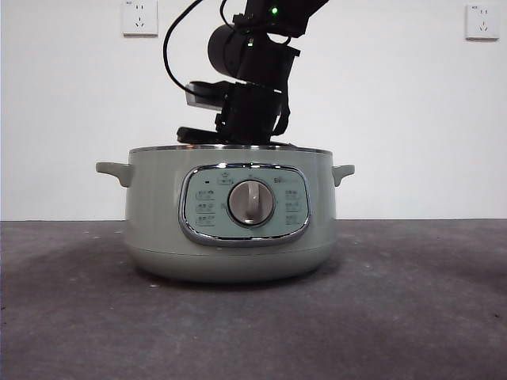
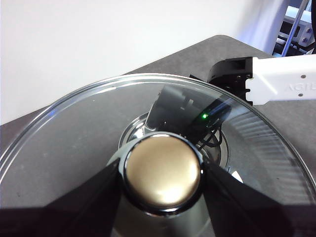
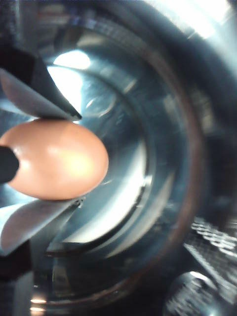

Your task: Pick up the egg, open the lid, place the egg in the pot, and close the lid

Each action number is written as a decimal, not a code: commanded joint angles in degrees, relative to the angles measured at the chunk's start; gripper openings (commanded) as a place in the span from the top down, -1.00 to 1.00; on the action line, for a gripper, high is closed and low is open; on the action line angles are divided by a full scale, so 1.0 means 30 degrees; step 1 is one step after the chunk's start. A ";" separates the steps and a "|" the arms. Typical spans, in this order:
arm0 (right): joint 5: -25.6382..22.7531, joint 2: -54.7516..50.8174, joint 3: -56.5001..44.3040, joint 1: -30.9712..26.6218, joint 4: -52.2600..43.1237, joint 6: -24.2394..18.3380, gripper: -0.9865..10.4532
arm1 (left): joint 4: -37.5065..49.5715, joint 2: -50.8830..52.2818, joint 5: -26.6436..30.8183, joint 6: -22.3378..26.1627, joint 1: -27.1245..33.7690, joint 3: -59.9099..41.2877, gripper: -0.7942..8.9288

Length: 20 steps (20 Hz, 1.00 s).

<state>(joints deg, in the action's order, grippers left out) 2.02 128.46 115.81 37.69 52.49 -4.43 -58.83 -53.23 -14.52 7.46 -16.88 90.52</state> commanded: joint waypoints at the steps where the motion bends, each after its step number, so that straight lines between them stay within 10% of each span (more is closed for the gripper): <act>1: -0.0058 0.0372 0.0073 0.0080 -0.0036 -0.0248 0.86 | 0.0845 0.0204 -0.0153 -0.0044 0.0066 0.0146 0.85; 12: -0.0036 0.0605 0.0058 0.0080 0.1501 -0.0226 0.85 | 0.0357 0.0211 -0.0153 0.0036 0.0066 0.0146 0.85; 17: 0.0022 0.0590 0.0175 0.0080 0.1392 -0.0022 0.13 | 0.0357 0.0189 -0.0153 0.0036 0.0066 0.0146 0.85; 20: 0.0015 0.0554 0.1756 0.0080 0.2186 0.0153 0.10 | 0.0357 0.0153 -0.0153 0.0036 0.0066 0.0146 0.85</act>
<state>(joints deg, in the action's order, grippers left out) 1.93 129.27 121.16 37.69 59.66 -4.27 -60.36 -53.30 -14.52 7.49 -16.88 90.52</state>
